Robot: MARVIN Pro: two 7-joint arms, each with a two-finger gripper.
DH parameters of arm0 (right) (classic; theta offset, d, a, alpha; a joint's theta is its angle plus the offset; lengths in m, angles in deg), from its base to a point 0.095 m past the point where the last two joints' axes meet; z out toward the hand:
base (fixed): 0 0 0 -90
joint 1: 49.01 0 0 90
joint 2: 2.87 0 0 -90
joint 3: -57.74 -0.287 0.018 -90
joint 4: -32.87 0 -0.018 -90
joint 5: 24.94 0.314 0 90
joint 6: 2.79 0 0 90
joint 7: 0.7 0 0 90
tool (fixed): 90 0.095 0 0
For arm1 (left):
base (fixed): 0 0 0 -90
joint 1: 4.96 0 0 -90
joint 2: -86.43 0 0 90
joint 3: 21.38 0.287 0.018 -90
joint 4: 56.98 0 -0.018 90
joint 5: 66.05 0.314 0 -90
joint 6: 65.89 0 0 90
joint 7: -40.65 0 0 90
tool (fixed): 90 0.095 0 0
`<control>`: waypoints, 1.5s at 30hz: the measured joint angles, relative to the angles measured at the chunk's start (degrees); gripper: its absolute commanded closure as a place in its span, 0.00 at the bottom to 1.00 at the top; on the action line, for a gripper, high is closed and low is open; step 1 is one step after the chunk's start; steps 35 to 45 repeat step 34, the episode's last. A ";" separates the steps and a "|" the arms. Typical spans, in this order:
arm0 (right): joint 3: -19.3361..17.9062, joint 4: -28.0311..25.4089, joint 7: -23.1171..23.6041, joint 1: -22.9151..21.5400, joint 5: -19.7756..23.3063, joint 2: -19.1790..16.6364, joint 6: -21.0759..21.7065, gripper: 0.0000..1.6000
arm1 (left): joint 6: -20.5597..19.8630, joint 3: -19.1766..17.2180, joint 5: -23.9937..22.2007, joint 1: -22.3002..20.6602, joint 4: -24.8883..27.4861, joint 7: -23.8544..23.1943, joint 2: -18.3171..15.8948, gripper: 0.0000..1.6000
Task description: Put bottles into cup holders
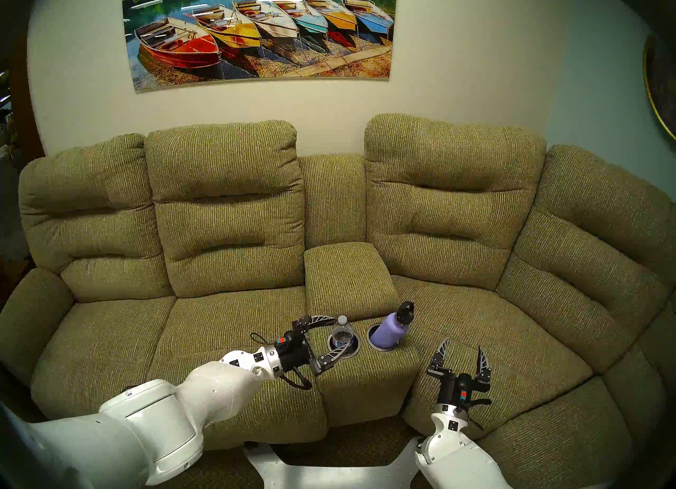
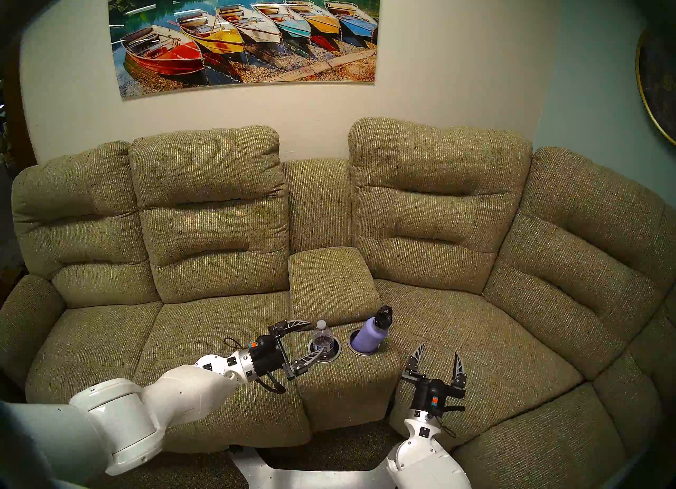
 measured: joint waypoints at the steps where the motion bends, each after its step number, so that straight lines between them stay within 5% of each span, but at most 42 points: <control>1: 0.03 -0.12 0.47 0.01 0.15 -0.38 0.00 0.00 | 0.28 0.26 0.00 0.39 0.89 0.34 -0.41 0.00; 33: 2.59 -1.50 13.24 -0.36 12.25 -3.54 7.26 0.00 | 1.42 10.57 -5.50 6.74 28.68 1.47 -15.73 0.00; 45: 2.61 -1.62 13.52 -0.34 12.57 -3.60 7.42 0.00 | 1.34 10.76 -5.76 6.77 29.21 1.41 -16.08 0.00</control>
